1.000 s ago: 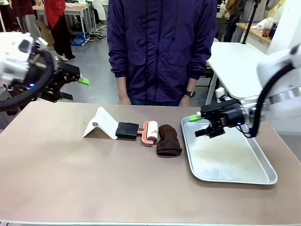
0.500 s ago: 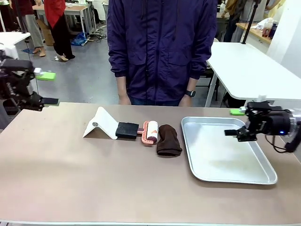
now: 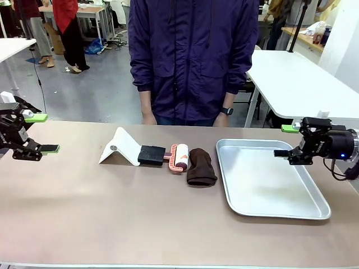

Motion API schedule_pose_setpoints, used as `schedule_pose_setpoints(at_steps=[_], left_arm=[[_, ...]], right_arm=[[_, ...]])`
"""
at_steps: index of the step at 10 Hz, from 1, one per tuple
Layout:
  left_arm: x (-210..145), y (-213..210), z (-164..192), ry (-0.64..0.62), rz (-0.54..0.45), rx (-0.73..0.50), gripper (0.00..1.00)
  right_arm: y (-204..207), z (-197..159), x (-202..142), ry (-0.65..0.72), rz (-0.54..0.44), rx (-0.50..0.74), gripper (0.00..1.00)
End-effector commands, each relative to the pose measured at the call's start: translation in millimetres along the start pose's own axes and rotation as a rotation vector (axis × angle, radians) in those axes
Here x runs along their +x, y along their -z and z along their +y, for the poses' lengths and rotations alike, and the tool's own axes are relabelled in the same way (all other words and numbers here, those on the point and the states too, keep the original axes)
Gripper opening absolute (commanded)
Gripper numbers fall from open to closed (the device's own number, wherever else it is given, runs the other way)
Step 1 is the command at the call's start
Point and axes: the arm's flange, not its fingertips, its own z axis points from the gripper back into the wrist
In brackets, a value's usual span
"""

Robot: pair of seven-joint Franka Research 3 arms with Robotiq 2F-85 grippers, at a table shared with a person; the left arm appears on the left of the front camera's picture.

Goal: Clean the surface of the table.
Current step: Return the Lint Roller and towel to their original positions.

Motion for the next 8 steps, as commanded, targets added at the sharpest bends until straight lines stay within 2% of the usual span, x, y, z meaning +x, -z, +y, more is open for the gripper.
schedule_pose_setpoints(at_steps=[1,8], left_arm=[[-1.7,4.1,-17.0,0.034,-0.003,-0.029,1.00],[-1.7,4.1,-17.0,0.034,-0.003,-0.029,1.00]], right_arm=[[1.0,1.3,-3.2,-0.004,0.016,0.001,1.00],[1.0,1.3,-3.2,-0.004,0.016,0.001,1.00]])
